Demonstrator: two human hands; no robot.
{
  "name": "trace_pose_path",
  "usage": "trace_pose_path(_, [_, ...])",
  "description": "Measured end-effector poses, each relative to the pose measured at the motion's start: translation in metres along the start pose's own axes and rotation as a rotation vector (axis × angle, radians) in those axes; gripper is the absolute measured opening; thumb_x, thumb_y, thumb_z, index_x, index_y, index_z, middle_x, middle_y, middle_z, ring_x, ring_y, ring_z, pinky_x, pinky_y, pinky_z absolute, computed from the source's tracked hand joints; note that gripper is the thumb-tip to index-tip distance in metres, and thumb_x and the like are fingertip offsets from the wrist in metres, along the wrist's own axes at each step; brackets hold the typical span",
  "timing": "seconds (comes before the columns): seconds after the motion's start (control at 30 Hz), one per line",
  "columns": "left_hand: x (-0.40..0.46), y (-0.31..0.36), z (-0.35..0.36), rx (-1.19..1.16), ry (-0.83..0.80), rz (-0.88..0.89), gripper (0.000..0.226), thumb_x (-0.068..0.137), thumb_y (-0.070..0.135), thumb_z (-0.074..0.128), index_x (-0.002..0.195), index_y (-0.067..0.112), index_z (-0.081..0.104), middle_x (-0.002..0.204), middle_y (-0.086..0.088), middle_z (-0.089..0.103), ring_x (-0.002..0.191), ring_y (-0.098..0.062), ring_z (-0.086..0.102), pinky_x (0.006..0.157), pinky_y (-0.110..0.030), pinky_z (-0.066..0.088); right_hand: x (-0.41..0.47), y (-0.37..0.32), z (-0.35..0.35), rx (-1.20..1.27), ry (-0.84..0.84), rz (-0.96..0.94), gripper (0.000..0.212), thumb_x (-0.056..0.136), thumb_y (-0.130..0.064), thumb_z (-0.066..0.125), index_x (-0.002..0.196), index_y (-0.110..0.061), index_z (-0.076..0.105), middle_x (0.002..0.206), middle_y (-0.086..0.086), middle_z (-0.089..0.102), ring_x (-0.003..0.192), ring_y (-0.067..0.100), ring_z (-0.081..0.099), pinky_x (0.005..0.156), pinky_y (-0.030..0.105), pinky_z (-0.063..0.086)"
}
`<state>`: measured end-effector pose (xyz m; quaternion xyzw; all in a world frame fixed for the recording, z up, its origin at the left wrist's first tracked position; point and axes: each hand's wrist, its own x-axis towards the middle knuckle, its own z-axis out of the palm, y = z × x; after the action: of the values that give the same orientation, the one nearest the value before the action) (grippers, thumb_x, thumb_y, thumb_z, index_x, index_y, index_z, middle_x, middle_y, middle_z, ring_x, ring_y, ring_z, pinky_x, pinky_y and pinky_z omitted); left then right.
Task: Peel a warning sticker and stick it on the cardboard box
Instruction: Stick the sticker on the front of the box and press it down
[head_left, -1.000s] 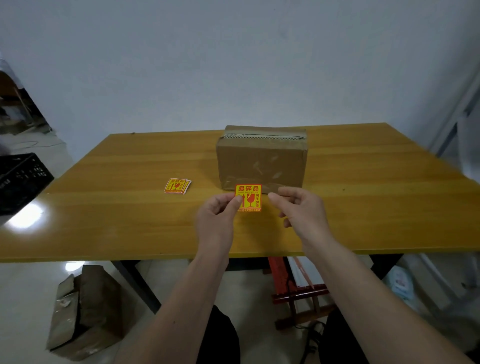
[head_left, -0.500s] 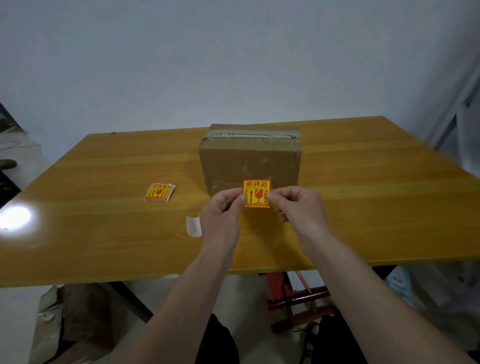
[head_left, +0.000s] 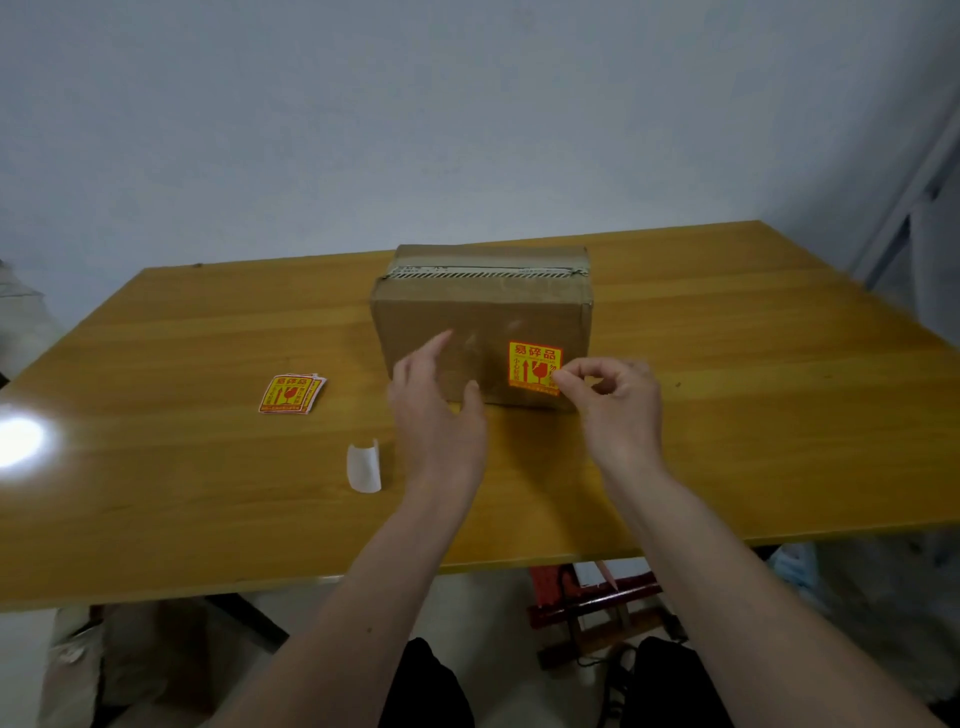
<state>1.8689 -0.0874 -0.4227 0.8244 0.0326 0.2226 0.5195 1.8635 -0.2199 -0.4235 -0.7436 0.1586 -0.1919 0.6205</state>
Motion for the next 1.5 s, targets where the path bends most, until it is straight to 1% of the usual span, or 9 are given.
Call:
trace_pose_path(0.1, [0.011,0.005,0.001,0.184,0.062,0.3,0.055,0.081,0.001,0.061,0.131,0.019,0.049,0.138,0.0,0.045,0.129,-0.017,0.037,0.107,-0.025,0.033,0.006,0.003,-0.004,-0.035,0.001,-0.011,0.014,0.08,-0.022,0.071,0.069,-0.026,0.064,0.115,-0.002,0.039,0.119,0.019,0.041,0.097,0.031,0.039])
trace_pose_path(0.23, [0.03,0.007,0.008,0.371,-0.038,0.489,0.061,0.082,0.001,0.057,0.139,0.018,0.041,0.149,-0.001,0.038,0.143,-0.019,0.026,0.118,-0.042,0.021,0.013,0.005,-0.002,-0.047,-0.024,-0.037,0.013,0.08,-0.019,0.071,0.069,-0.024,0.065,0.133,-0.002,0.038,0.132,0.018,0.031,0.098,0.027,0.029])
trace_pose_path(0.33, [0.034,0.005,0.012,0.41,-0.077,0.506,0.063,0.082,0.001,0.056,0.14,0.02,0.04,0.144,0.0,0.046,0.14,-0.016,0.03,0.12,-0.04,0.012,0.018,0.005,-0.001,-0.028,-0.06,-0.047,0.008,0.081,-0.018,0.07,0.073,-0.02,0.067,0.133,-0.002,0.042,0.126,0.012,0.035,0.099,0.028,0.031])
trace_pose_path(0.67, [0.039,-0.002,0.018,0.407,-0.037,0.513,0.059,0.079,-0.007,0.053,0.132,0.019,0.052,0.138,0.003,0.052,0.136,-0.016,0.036,0.119,-0.042,0.014,0.026,0.01,0.003,0.007,-0.012,-0.099,0.007,0.082,-0.013,0.068,0.076,-0.016,0.068,0.111,0.0,0.049,0.108,0.011,0.047,0.082,0.016,0.037])
trace_pose_path(0.8, [0.04,-0.001,0.019,0.436,-0.036,0.493,0.057,0.078,0.004,0.062,0.132,0.023,0.052,0.138,0.007,0.052,0.136,-0.014,0.036,0.12,-0.045,0.013,0.027,0.011,0.008,-0.012,0.03,-0.112,0.008,0.081,-0.014,0.069,0.075,-0.019,0.067,0.107,0.001,0.047,0.108,0.018,0.051,0.095,0.032,0.043])
trace_pose_path(0.9, [0.041,0.003,0.019,0.477,-0.012,0.503,0.054,0.077,0.013,0.067,0.128,0.025,0.054,0.133,0.008,0.054,0.132,-0.016,0.041,0.12,-0.045,0.01,0.026,0.01,0.01,-0.022,0.055,-0.108,0.016,0.081,-0.015,0.07,0.07,-0.025,0.064,0.108,0.001,0.048,0.107,0.019,0.052,0.094,0.035,0.046])
trace_pose_path(1.03, [0.044,0.006,0.019,0.467,-0.012,0.506,0.052,0.077,0.015,0.069,0.127,0.023,0.057,0.128,0.005,0.056,0.128,-0.019,0.042,0.119,-0.04,0.007,0.027,0.01,0.011,-0.008,0.078,-0.104,0.023,0.081,-0.014,0.07,0.067,-0.03,0.061,0.105,0.003,0.048,0.101,0.017,0.053,0.087,0.029,0.046])
trace_pose_path(1.23, [0.047,0.008,0.022,0.453,-0.018,0.499,0.047,0.079,0.017,0.069,0.124,0.02,0.059,0.132,0.001,0.057,0.129,-0.021,0.043,0.119,-0.042,0.017,0.029,0.013,0.014,0.0,0.097,-0.092,0.012,0.081,-0.014,0.07,0.074,-0.022,0.065,0.105,0.003,0.049,0.095,0.012,0.051,0.082,0.024,0.044])
trace_pose_path(1.5, [0.052,0.01,0.026,0.479,-0.02,0.495,0.045,0.078,0.029,0.07,0.121,0.024,0.058,0.13,0.004,0.058,0.129,-0.018,0.043,0.119,-0.039,0.011,0.035,0.017,0.017,-0.002,0.128,-0.081,0.002,0.081,-0.015,0.07,0.08,-0.015,0.068,0.106,0.003,0.05,0.093,0.01,0.052,0.071,0.011,0.041])
